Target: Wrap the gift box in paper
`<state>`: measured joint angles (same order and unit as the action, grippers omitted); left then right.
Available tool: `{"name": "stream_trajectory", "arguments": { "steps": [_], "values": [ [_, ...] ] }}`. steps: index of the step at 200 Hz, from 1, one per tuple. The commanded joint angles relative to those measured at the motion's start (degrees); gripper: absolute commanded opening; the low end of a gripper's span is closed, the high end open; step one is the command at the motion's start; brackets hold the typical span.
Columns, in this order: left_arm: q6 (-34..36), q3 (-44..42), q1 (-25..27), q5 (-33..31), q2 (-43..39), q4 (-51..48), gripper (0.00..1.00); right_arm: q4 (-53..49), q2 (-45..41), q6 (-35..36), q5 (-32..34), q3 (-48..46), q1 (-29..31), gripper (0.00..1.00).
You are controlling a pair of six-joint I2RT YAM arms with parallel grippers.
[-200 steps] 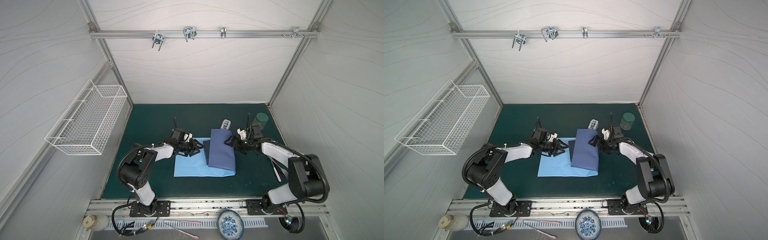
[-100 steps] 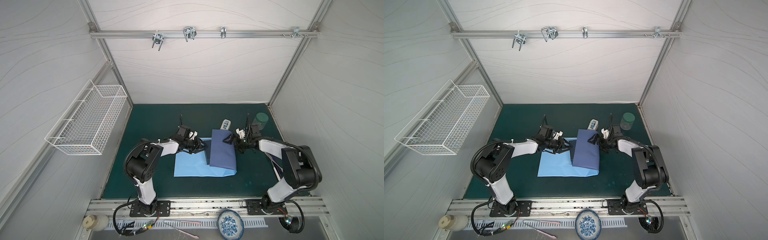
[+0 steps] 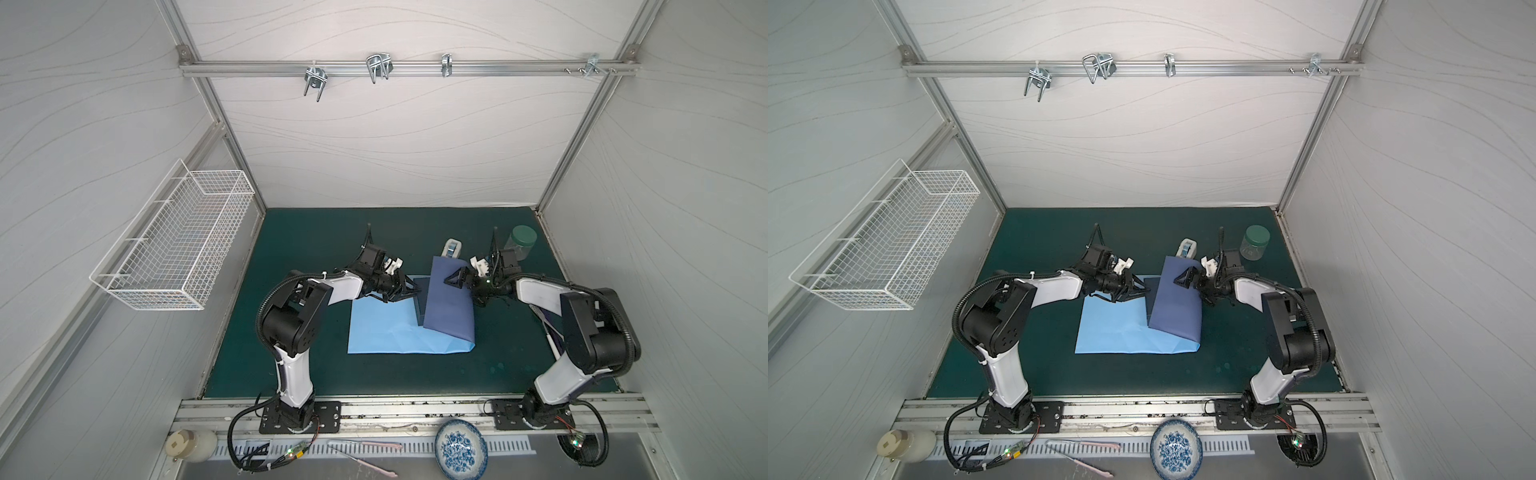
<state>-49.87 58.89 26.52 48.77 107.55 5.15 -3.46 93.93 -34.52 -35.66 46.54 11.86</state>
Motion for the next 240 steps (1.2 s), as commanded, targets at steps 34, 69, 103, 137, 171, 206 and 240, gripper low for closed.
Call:
{"name": "stream_trajectory", "arguments": {
  "steps": [34,69,103,137,171,206,240],
  "values": [
    [7.45,2.91,-0.02,-2.82,0.54,-10.51,0.28,-1.92,0.05,2.14,0.14,1.2,-0.8,0.99],
    [7.12,4.3,-0.07,-6.19,0.26,-11.61,0.5,-2.28,-0.7,2.53,0.24,0.74,-0.74,0.99],
    [9.47,7.05,0.34,-7.33,1.98,-14.6,0.52,-2.38,-1.3,2.67,0.41,0.13,-0.78,0.99],
    [14.72,9.48,0.64,-6.05,3.45,-18.72,0.43,-3.04,-1.12,3.33,1.11,0.53,-0.78,0.99],
    [21.59,12.61,0.72,-5.1,4.87,-25.16,0.35,-3.94,-0.52,4.07,1.38,1.59,-0.78,0.99],
    [25.16,15.74,0.72,-3.81,6.4,-28.85,0.3,-3.96,0.43,3.98,1.29,2.49,-0.78,0.99],
    [27.11,17.29,0.81,-2.86,7.57,-30.53,0.29,-4.53,0.97,4.29,1.46,3.45,-0.78,0.99]
  ]
}}
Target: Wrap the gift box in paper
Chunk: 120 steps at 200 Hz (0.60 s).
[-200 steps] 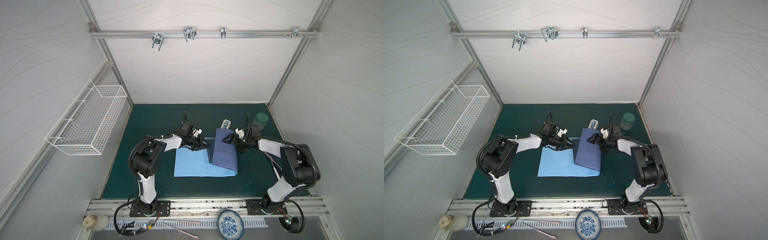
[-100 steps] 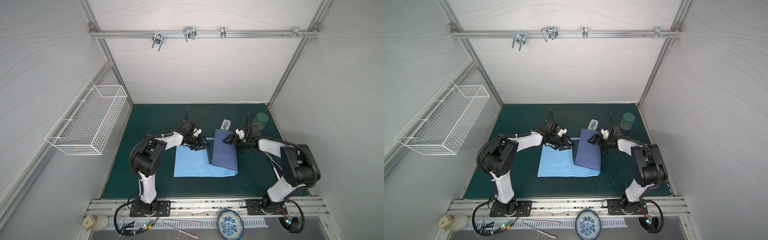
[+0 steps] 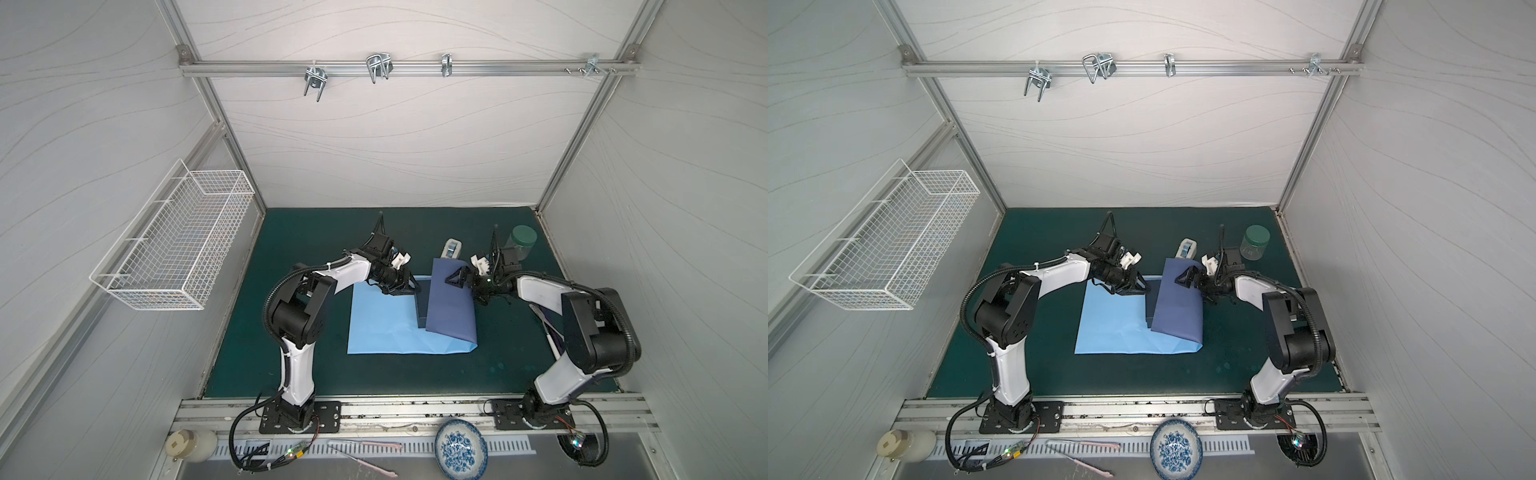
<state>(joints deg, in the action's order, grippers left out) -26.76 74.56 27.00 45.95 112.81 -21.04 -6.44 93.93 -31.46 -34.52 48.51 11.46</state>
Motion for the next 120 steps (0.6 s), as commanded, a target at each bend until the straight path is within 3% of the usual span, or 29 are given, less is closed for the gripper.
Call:
{"name": "stream_trajectory", "arguments": {
  "steps": [1,44,120],
  "values": [
    [4.05,1.67,0.33,0.03,2.35,-4.44,0.29,-1.56,0.94,1.23,0.33,1.53,-0.43,0.99],
    [2.46,1.37,0.32,-0.15,2.46,-4.17,0.32,-1.82,0.78,1.4,0.07,1.48,-0.32,0.99],
    [-12.37,-5.15,0.24,1.59,-3.6,11.54,0.6,-3.36,-0.92,3.2,1.53,-0.35,0.7,0.99]
  ]
}}
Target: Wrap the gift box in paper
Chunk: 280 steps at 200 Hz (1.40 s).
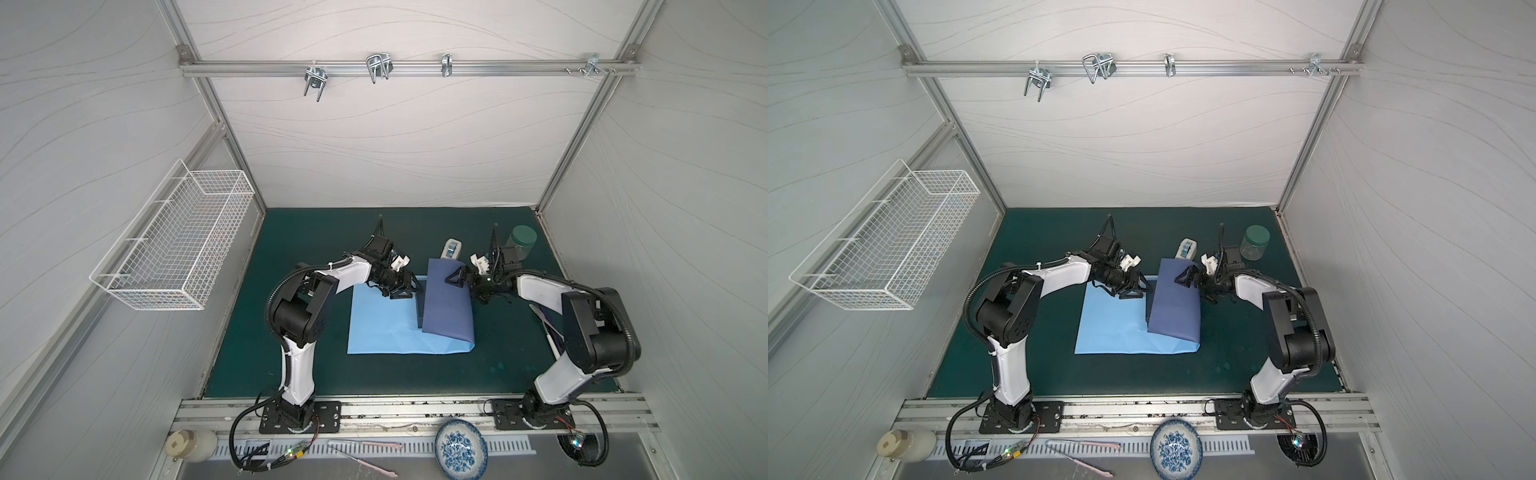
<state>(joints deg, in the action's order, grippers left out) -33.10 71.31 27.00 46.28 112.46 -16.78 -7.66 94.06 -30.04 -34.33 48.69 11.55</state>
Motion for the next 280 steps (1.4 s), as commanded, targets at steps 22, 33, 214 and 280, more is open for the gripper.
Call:
{"name": "stream_trajectory", "arguments": {
  "steps": [22,33,214,280],
  "values": [
    [-8.21,-4.25,0.24,0.45,-5.58,9.85,0.69,-2.53,-0.99,2.18,2.1,-0.3,1.15,0.99],
    [-8.6,-4.99,0.24,-0.08,-6.37,10.42,0.72,-2.67,-0.93,2.4,2.52,-0.35,1.54,0.99],
    [-6.18,-7.84,4.85,-7.18,-3.03,5.4,0.66,-8.77,-5.65,5.95,9.11,1.0,3.47,0.99],
    [-9.11,-11.83,4.83,-6.82,-6.08,9.17,0.63,-8.34,-6.46,6.22,9.98,-1.88,5.56,0.99]
  ]
}}
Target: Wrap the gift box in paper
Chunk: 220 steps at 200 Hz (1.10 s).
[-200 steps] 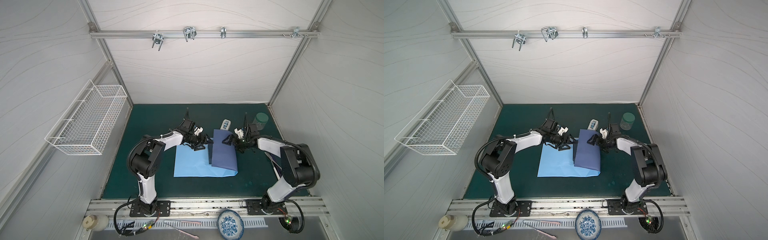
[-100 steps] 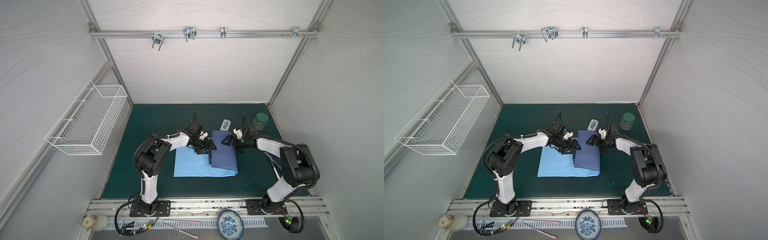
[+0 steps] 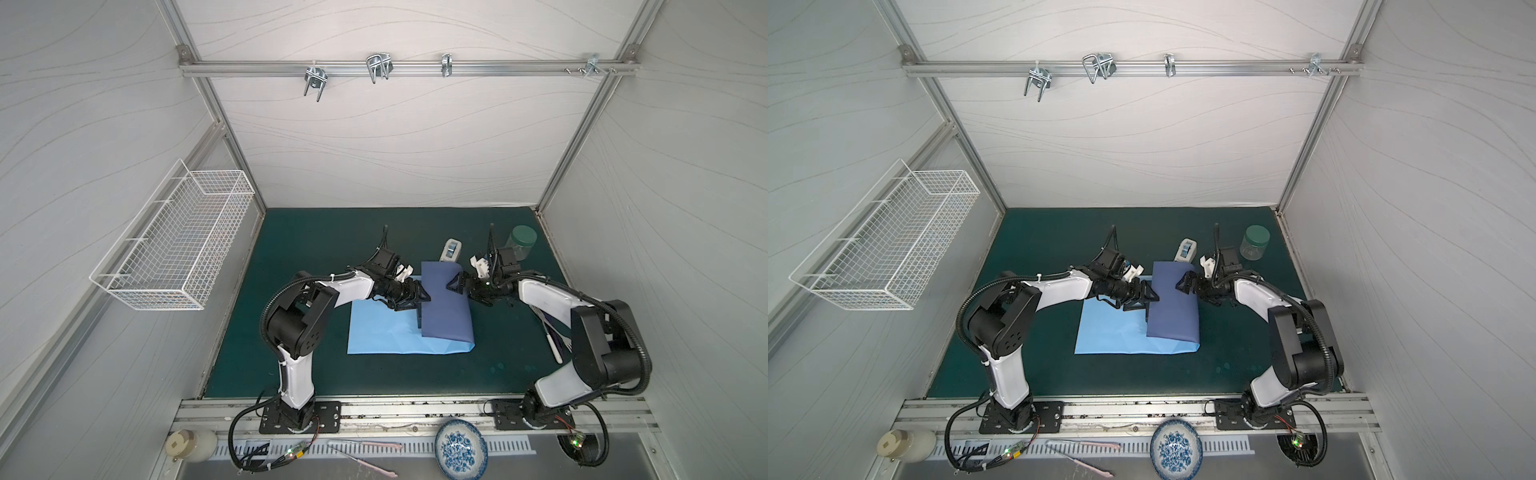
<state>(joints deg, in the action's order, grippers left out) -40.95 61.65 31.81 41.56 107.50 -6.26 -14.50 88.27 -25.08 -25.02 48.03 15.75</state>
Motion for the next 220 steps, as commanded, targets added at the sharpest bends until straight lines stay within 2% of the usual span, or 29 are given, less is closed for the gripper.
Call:
{"name": "stream_trajectory", "arguments": {
  "steps": [1,25,71,117,145,178,220],
  "values": [
    [-1.3,-2.25,0.01,-2.14,-1.14,-1.36,0.63,-1.5,-0.61,1.21,0.67,-1.25,1.38,0.99],
    [-1.96,-3.56,0.03,-1.76,-2.22,-0.27,0.66,-1.43,-0.12,1.35,1.4,-1.69,2.77,0.99],
    [-5.49,-5.79,-0.02,0.7,-3.6,5.17,0.79,-1.9,0.9,1.95,4.12,-2.14,5.55,0.99],
    [-5.72,-3.1,0.06,0.8,-2.29,4.35,0.8,-2.43,1.23,2.02,6.68,-1.87,7.69,0.99],
    [-4.89,-1.71,0.29,0.41,-2.12,2.56,0.76,-2.95,1.18,2.4,8.05,-1.36,8.44,0.99],
    [-2.93,0.49,1.15,-1.34,-1.35,-1.24,0.63,-3.23,1.36,2.66,8.08,-0.61,8.42,0.99],
    [-2.04,-1.37,1.27,-3.32,-1.17,-2.36,0.5,-5.39,-0.35,3.46,8.75,0.87,8.26,0.99]
  ]
}}
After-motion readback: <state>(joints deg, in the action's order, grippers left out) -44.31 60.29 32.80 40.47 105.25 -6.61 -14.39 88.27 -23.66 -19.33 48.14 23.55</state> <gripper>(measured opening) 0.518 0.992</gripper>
